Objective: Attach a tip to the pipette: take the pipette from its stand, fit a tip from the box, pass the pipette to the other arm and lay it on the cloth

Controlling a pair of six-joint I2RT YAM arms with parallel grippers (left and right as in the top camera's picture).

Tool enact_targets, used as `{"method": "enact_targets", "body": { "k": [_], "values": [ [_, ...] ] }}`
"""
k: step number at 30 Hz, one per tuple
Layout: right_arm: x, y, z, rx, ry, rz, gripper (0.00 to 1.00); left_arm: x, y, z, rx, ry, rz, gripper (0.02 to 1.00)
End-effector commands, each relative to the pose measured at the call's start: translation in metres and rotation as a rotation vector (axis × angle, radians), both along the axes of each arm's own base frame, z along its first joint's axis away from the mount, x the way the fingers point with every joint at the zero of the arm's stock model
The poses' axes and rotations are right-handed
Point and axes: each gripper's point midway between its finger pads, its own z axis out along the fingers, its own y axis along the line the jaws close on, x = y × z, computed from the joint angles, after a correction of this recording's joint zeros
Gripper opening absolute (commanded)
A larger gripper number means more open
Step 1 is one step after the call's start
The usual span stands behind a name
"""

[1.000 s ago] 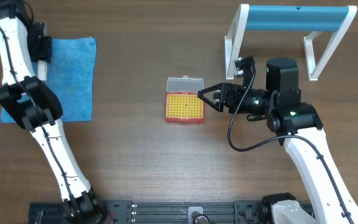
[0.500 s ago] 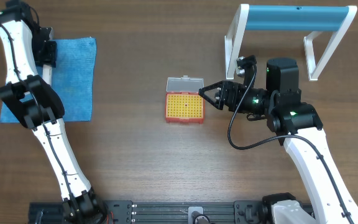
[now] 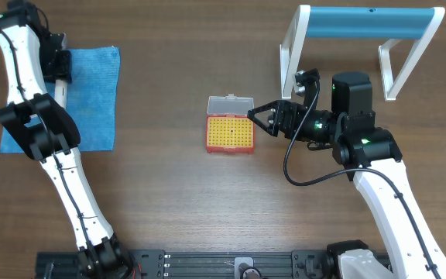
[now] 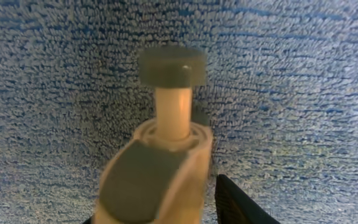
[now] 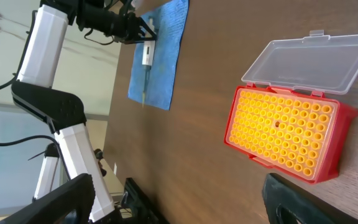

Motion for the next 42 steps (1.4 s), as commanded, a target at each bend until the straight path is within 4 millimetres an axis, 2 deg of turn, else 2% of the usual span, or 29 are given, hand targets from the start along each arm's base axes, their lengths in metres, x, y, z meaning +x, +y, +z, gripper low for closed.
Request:
{"method": "enact_targets", "body": {
  "k": [1,2,3,6,7,11,18,19,22,26,29,30,33,36,37,39,42],
  "values": [
    [0.003,-0.002,0.007,0.002,-0.016,-0.016,0.875,-0.003,-0.008,-0.003,-0.034,0.015,-0.002,0.38],
    [0.003,-0.002,0.007,0.002,-0.016,-0.016,0.875,-0.006,-0.01,-0.003,-0.039,0.027,-0.003,0.56],
    [0.003,-0.002,0.007,0.002,-0.017,-0.016,0.875,-0.011,-0.013,-0.001,-0.047,0.047,-0.005,0.698],
    [0.003,-0.002,0.007,0.002,-0.017,-0.016,0.877,-0.019,-0.017,0.011,-0.056,0.068,0.03,0.917],
    [0.003,-0.002,0.007,0.001,-0.018,-0.016,0.873,-0.023,-0.018,0.023,-0.055,0.067,0.032,0.982],
    [0.007,-0.005,0.004,-0.033,-0.051,-0.023,0.877,-0.028,-0.018,0.072,-0.024,0.014,0.032,0.991],
    [0.032,-0.035,-0.015,-0.269,-0.177,-0.132,0.875,-0.052,-0.031,0.183,0.024,-0.144,0.069,0.993],
    [0.034,-0.038,-0.016,-0.306,-0.209,-0.127,0.875,-0.054,-0.035,0.2,0.029,-0.183,0.081,0.993],
    [0.043,-0.049,-0.017,-0.409,-0.301,-0.131,0.875,-0.063,-0.063,0.262,-0.008,-0.346,0.049,0.996],
    [0.05,-0.065,-0.001,-0.487,-0.417,-0.169,0.875,-0.094,-0.092,0.339,0.029,-0.53,0.047,0.993],
    [0.046,-0.087,0.027,-0.555,-0.525,-0.236,0.875,-0.128,-0.116,0.385,0.024,-0.652,0.063,0.996],
    [0.042,-0.095,0.042,-0.577,-0.582,-0.261,0.875,-0.141,-0.126,0.395,0.007,-0.679,0.056,0.996],
    [0.017,-0.108,0.077,-0.618,-0.714,-0.289,0.877,-0.19,-0.155,0.407,-0.027,-0.707,0.042,0.996],
    [-0.024,-0.116,0.099,-0.654,-0.796,-0.306,0.875,-0.251,-0.181,0.39,-0.071,-0.682,0.066,0.993],
    [-0.041,-0.116,0.101,-0.669,-0.816,-0.3,0.873,-0.276,-0.191,0.378,-0.092,-0.668,0.081,0.996],
    [-0.069,-0.116,0.098,-0.696,-0.838,-0.278,0.875,-0.315,-0.203,0.356,-0.123,-0.659,0.121,0.993],
    [-0.108,-0.116,0.082,-0.724,-0.844,-0.251,0.875,-0.366,-0.214,0.324,-0.144,-0.689,0.169,0.996]
  ]
}}
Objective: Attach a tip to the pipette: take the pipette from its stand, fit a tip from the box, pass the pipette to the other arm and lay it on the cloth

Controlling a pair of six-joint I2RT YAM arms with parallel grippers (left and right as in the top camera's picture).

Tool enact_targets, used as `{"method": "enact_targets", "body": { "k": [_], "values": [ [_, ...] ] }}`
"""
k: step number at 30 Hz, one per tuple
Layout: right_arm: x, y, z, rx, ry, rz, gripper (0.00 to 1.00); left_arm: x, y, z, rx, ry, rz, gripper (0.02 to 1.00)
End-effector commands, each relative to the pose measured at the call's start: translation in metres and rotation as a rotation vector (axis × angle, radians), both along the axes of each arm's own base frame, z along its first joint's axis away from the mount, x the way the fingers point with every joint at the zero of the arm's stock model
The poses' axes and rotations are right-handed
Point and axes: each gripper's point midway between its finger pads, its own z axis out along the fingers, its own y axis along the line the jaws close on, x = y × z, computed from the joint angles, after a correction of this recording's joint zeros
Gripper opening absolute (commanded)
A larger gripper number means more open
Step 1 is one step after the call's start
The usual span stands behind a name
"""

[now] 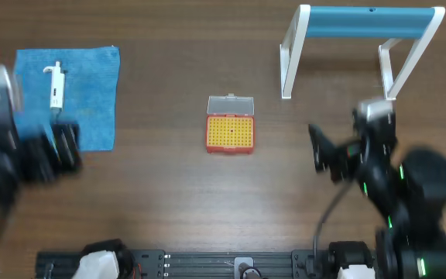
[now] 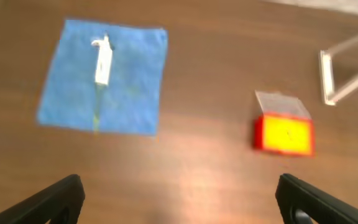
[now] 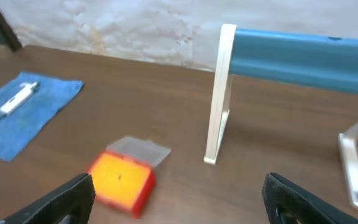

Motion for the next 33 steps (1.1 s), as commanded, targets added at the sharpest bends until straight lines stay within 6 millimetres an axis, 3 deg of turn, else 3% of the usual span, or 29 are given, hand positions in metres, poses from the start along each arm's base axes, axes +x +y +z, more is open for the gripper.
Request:
{"method": "enact_targets", "body": {
  "k": [1,3,4,6,11,16,33],
  "values": [
    [-0.053,-0.004,-0.016,-0.11,-0.052,0.02,0.875,-0.078,-0.021,-0.058,-0.111,-0.008,0.082,0.996],
    [-0.073,-0.006,-0.024,-0.117,-0.062,0.008,0.882,-0.1,-0.025,-0.069,-0.1,-0.072,0.079,0.993],
    [-0.082,-0.008,-0.024,-0.122,-0.083,-0.006,0.941,-0.107,-0.026,-0.07,-0.092,-0.125,0.075,0.996],
    [-0.093,-0.014,-0.022,-0.133,-0.122,-0.04,0.952,-0.115,-0.028,-0.064,-0.075,-0.232,0.069,0.993],
    [-0.108,-0.054,-0.028,-0.116,-0.125,-0.296,0.952,-0.125,-0.02,-0.042,-0.014,-0.418,0.103,0.993],
    [-0.115,-0.057,-0.047,-0.134,-0.048,-0.312,0.952,-0.126,-0.019,-0.042,-0.008,-0.423,0.111,0.996],
    [-0.115,-0.057,-0.048,-0.134,-0.048,-0.312,0.952,-0.125,-0.019,-0.046,-0.011,-0.41,0.103,0.996]
  ]
}}
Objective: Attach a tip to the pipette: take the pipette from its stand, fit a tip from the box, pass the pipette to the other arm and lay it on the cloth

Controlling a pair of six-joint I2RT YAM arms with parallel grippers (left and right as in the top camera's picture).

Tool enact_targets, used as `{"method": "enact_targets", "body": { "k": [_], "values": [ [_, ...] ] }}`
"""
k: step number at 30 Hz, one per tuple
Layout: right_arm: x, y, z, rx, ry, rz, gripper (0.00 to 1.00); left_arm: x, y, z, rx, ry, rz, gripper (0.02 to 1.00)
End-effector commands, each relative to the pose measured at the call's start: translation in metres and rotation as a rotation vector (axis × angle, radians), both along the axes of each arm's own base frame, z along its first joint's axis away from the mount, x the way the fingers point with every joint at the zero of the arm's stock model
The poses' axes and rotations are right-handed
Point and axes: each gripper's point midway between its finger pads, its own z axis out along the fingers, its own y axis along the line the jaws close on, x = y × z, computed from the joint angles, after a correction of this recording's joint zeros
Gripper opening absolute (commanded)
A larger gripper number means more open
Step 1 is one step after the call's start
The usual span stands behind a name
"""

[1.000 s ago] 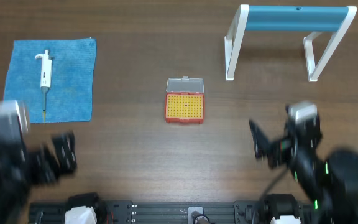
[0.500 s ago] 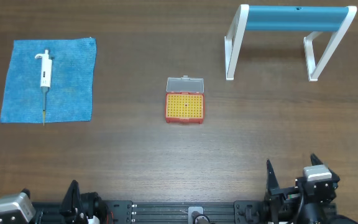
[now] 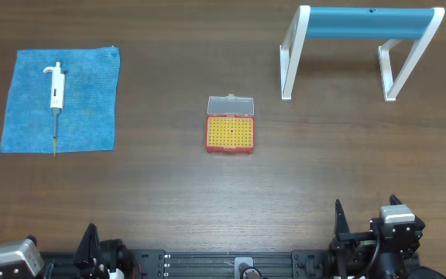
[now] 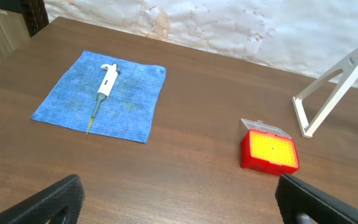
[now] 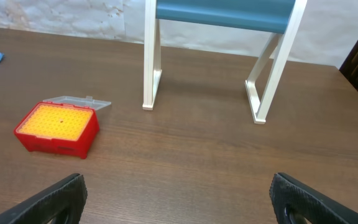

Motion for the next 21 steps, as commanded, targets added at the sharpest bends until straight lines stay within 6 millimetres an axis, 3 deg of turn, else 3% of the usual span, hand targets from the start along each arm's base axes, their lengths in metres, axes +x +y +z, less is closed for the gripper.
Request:
{"method": "enact_targets", "body": {
  "k": [1,4,7,11,14,18,21],
  "values": [
    [0.0,-0.004,0.0,0.005,-0.009,-0.028,0.952,0.001,0.002,-0.007,-0.008,0.012,-0.002,0.993],
    [0.0,-0.004,0.0,0.005,-0.009,-0.028,0.952,0.008,-0.003,-0.014,-0.037,0.03,-0.06,0.996],
    [0.0,-0.004,0.0,0.005,-0.009,-0.028,0.952,0.035,-0.012,-0.016,-0.096,-0.024,-0.124,0.996],
    [0.0,-0.004,0.0,0.005,-0.009,-0.028,0.95,0.104,-0.004,-0.015,-0.055,-0.266,-0.124,0.996],
    [0.0,-0.004,0.0,0.005,-0.009,-0.028,0.954,0.141,-0.004,-0.015,-0.025,-0.503,-0.152,0.993],
    [0.0,-0.004,0.0,0.005,-0.009,-0.028,0.952,0.158,-0.007,-0.022,0.017,-0.784,-0.185,0.996],
    [0.0,-0.004,0.0,0.005,-0.009,-0.028,0.952,0.163,-0.004,-0.04,0.029,-0.854,-0.17,0.996]
  ]
}}
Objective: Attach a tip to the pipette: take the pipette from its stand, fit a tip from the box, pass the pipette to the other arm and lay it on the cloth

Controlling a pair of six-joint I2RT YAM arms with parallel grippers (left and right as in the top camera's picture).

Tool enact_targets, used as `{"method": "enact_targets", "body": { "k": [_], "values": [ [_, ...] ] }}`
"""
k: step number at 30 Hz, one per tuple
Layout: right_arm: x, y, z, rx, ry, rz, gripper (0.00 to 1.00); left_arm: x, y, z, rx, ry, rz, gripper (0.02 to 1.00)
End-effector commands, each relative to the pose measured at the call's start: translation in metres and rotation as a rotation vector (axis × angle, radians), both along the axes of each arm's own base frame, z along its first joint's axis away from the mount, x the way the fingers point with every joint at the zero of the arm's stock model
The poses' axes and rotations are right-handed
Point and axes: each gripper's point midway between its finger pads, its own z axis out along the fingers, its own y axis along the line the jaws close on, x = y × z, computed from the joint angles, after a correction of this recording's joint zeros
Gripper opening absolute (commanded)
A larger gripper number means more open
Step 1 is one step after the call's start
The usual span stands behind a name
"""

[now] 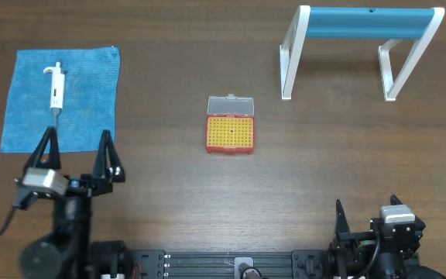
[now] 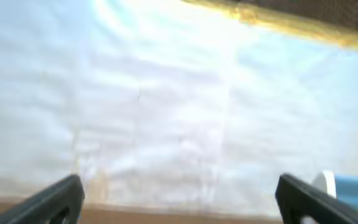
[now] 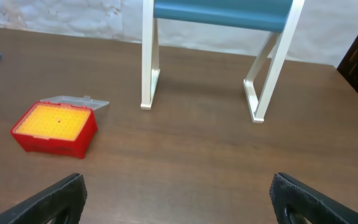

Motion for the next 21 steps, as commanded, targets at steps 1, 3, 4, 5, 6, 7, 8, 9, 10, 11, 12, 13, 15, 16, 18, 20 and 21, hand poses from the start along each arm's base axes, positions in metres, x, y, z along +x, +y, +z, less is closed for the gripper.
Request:
{"method": "enact_targets", "body": {
  "k": [1,3,4,5,6,7,8,9,10,11,12,13,15,16,18,20,21],
  "values": [
    [0.0,-0.003,0.001,0.007,-0.009,-0.021,0.952,0.01,0.001,-0.041,-0.005,-0.05,-0.004,0.996],
    [0.0,-0.003,0.001,0.007,-0.01,-0.021,0.952,0.018,0.003,-0.065,-0.014,0.008,0.007,0.993],
    [0.0,-0.003,0.001,0.007,-0.009,-0.021,0.952,0.021,0.004,-0.072,-0.016,0.029,0.01,0.993],
    [0.0,-0.003,0.001,0.007,-0.009,-0.021,0.952,0.023,0.004,-0.081,-0.019,0.054,0.012,0.996],
    [0.0,-0.003,0.001,0.007,-0.009,-0.021,0.952,0.026,0.005,-0.091,-0.02,0.082,0.012,0.996],
    [0.0,-0.003,0.001,0.007,-0.009,-0.021,0.954,0.029,0.005,-0.101,-0.023,0.118,0.012,0.996],
    [0.0,-0.003,0.001,0.007,-0.01,-0.021,0.952,0.031,0.005,-0.111,-0.026,0.159,0.012,0.996],
    [0.0,-0.003,0.001,0.007,-0.009,-0.021,0.952,0.034,0.005,-0.123,-0.029,0.211,0.012,0.996],
    [0.0,-0.003,0.001,0.007,-0.009,-0.021,0.952,0.035,0.005,-0.133,-0.032,0.251,0.012,0.998],
    [0.0,-0.003,0.001,0.007,-0.009,-0.021,0.954,0.036,0.005,-0.144,-0.035,0.294,0.013,0.996],
    [0.0,-0.003,0.001,0.007,-0.01,-0.021,0.952,0.036,0.005,-0.161,-0.041,0.366,0.013,0.998],
    [0.0,-0.003,0.001,0.007,-0.01,-0.021,0.952,0.036,0.005,-0.175,-0.044,0.42,0.013,0.996],
    [0.0,-0.003,0.001,0.007,-0.01,-0.021,0.952,0.036,0.006,-0.177,-0.046,0.43,0.018,0.998],
    [0.0,-0.003,0.001,0.007,-0.01,-0.021,0.952,0.036,0.006,-0.177,-0.046,0.43,0.017,0.998],
    [0.0,-0.003,0.001,0.007,-0.01,-0.021,0.952,0.035,0.006,-0.179,-0.046,0.438,0.017,0.996],
    [0.0,-0.003,0.001,0.007,-0.01,-0.021,0.952,0.035,0.006,-0.179,-0.046,0.438,0.018,0.996],
    [0.0,-0.003,0.001,0.007,-0.01,-0.021,0.952,0.035,0.006,-0.179,-0.046,0.439,0.018,0.998]
  ]
}}
